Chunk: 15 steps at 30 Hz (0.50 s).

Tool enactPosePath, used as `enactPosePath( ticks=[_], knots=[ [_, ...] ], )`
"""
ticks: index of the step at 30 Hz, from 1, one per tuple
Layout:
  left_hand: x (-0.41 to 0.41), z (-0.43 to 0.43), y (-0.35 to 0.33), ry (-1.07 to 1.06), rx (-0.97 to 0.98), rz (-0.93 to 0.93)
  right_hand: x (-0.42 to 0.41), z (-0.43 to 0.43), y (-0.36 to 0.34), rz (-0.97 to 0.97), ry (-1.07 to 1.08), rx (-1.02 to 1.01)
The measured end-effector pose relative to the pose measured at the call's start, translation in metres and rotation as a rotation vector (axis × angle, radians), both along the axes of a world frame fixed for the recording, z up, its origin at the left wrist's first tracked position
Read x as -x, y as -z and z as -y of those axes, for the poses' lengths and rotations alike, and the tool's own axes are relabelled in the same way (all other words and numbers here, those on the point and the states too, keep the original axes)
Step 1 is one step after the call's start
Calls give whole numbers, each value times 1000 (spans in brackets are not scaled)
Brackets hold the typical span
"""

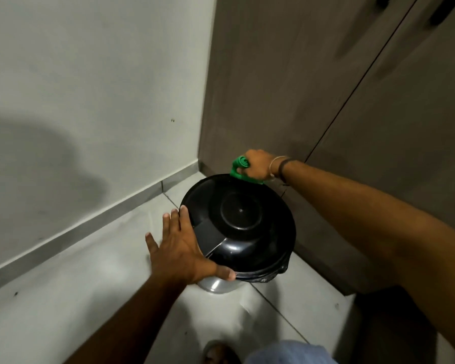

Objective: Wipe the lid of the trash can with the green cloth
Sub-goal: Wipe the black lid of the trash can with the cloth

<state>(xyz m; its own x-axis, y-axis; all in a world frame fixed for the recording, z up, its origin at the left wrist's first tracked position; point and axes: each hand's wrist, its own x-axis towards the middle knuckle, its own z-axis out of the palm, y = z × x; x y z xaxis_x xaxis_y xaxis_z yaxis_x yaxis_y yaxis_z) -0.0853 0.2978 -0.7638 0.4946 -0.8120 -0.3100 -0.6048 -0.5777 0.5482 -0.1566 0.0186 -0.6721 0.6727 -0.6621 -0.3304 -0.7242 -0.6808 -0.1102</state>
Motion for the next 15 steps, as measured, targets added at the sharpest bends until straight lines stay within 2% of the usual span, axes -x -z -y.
enactPosePath(
  ticks=[7, 15],
  knots=[
    [-2, 2, 1, -7, -31, -13, 62, -3, 5, -12, 240, 26],
    [1, 2, -4, 11, -67, 4, 129, -85, 16, 80, 545, 54]
  ],
)
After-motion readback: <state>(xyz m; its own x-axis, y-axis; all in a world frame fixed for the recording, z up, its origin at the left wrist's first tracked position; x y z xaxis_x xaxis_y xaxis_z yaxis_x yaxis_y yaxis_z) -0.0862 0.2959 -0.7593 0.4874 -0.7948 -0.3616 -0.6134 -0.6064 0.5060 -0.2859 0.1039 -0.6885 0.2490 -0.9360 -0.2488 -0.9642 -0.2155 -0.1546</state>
